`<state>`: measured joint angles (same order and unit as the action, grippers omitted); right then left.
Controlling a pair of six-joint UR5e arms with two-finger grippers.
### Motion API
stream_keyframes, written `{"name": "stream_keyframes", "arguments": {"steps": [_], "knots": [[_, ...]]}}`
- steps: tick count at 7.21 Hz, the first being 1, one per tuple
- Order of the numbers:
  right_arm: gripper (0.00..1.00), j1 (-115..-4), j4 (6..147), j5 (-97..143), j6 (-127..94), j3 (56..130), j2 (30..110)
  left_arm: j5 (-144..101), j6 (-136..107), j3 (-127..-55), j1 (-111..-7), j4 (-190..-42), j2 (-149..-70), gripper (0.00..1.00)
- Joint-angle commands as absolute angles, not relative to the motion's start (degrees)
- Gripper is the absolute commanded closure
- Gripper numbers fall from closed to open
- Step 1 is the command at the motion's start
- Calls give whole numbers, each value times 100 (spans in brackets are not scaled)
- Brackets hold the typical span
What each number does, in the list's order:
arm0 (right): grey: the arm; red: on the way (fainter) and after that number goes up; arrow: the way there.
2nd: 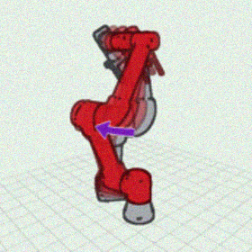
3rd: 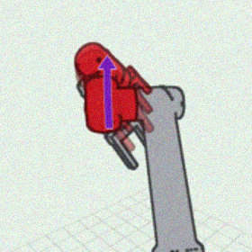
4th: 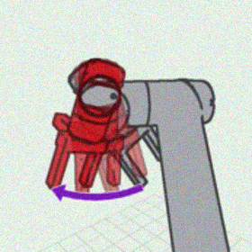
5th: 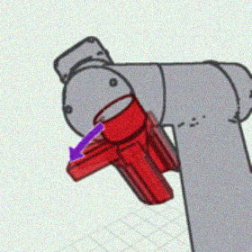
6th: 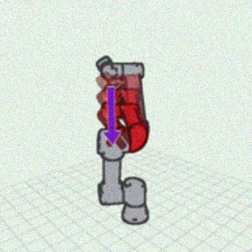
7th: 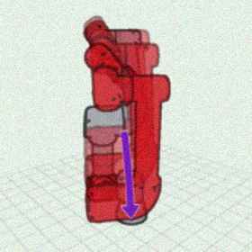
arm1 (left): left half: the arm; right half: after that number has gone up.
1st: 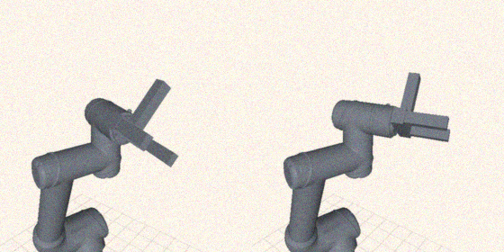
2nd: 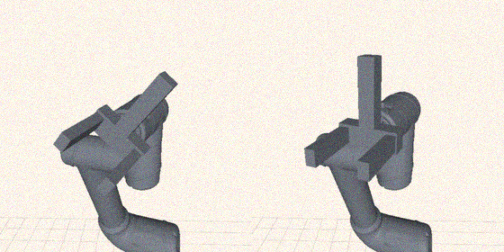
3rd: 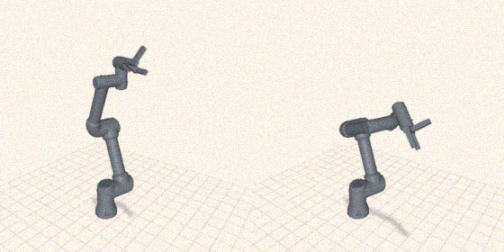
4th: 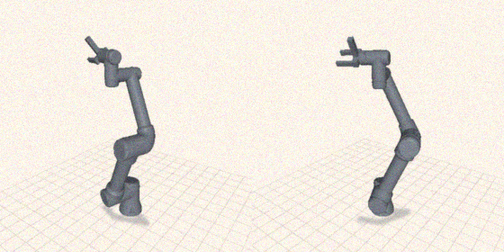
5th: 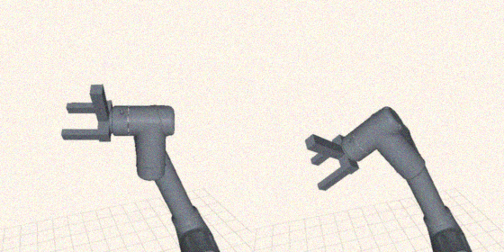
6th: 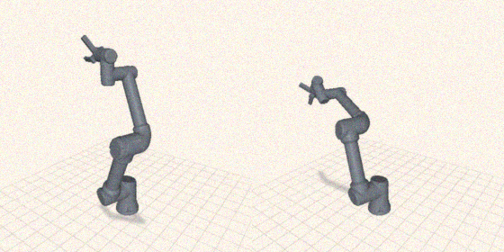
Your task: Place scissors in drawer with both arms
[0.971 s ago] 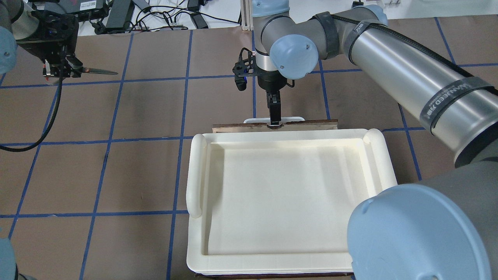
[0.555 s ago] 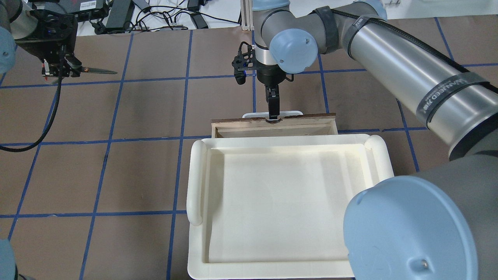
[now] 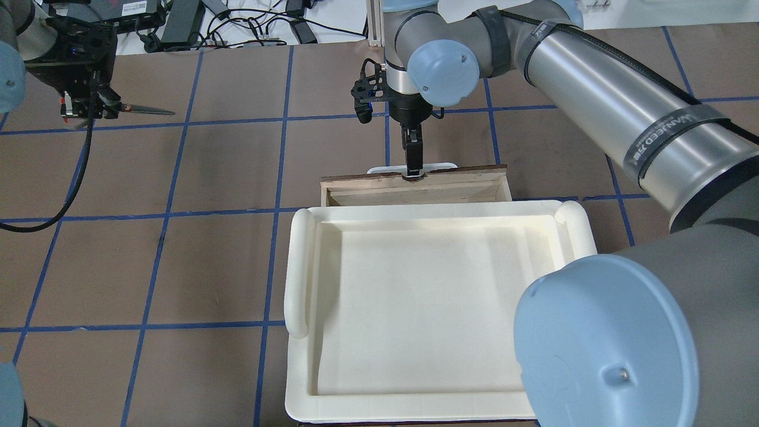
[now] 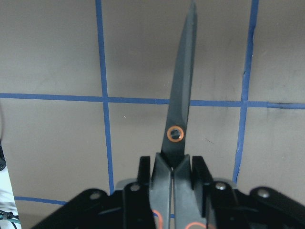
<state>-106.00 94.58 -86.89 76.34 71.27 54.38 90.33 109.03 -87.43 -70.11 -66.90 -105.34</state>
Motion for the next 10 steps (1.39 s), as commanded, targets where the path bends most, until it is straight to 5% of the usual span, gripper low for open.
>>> {"name": "stream_keyframes", "arguments": {"steps": [1,10], "knots": [[0,-10600,9509,-8692,7638,7014,5300,9053,10925,-8745,-7005,-6680,-10547,100],[0,-10477,9519,-8666,7594,6671,5177,9018,10916,-8736,-7005,-6671,-10573,100]]}}
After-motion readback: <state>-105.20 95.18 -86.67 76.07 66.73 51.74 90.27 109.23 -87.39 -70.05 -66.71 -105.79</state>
